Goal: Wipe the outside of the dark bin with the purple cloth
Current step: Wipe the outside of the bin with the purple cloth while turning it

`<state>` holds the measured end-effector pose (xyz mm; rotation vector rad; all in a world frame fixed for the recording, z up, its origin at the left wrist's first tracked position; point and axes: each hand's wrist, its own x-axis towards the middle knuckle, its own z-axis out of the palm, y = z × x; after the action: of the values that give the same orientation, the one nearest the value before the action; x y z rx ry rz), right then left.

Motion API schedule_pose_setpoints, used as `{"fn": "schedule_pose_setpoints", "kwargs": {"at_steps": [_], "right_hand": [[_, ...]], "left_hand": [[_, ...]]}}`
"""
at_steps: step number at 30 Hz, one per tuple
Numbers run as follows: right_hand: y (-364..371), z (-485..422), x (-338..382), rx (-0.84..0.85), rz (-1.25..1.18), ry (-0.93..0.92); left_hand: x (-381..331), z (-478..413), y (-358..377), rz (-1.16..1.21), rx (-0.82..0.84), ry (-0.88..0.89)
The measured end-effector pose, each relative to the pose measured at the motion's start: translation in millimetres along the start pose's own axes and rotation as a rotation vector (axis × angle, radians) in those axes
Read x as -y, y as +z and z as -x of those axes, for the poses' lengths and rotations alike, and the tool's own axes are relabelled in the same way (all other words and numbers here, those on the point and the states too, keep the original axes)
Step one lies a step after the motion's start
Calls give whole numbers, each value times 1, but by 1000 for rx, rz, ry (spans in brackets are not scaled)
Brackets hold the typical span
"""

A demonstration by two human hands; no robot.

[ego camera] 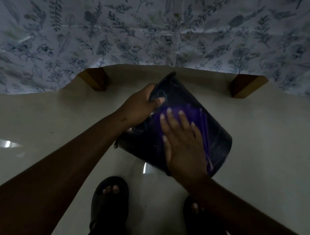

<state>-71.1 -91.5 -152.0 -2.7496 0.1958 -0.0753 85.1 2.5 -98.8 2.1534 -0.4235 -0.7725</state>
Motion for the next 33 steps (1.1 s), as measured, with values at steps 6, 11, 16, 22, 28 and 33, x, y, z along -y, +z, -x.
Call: {"fn": "schedule_pose_setpoints", "kwargs": {"at_steps": [6,11,16,22,28,33], "right_hand": [[-9,-80,-66,27,-269,370],[-7,-6,2,2,-43,219],[-10,-18,-2,-5,-48,96],[-7,-88,-67,104,-249,439],[-9,17,11,10,-123,216],[-4,-33,-7,6,-125,151]], "left_hand": [[4,14,2,22,-33,-23],[-2,3,4,-75,-86,-86],[-5,-2,2,5,-32,-95],[-3,9,3,2,-33,-109],[-7,-5,4,-125,-4,-164],[-5,-1,2,-53,20,-149]]}}
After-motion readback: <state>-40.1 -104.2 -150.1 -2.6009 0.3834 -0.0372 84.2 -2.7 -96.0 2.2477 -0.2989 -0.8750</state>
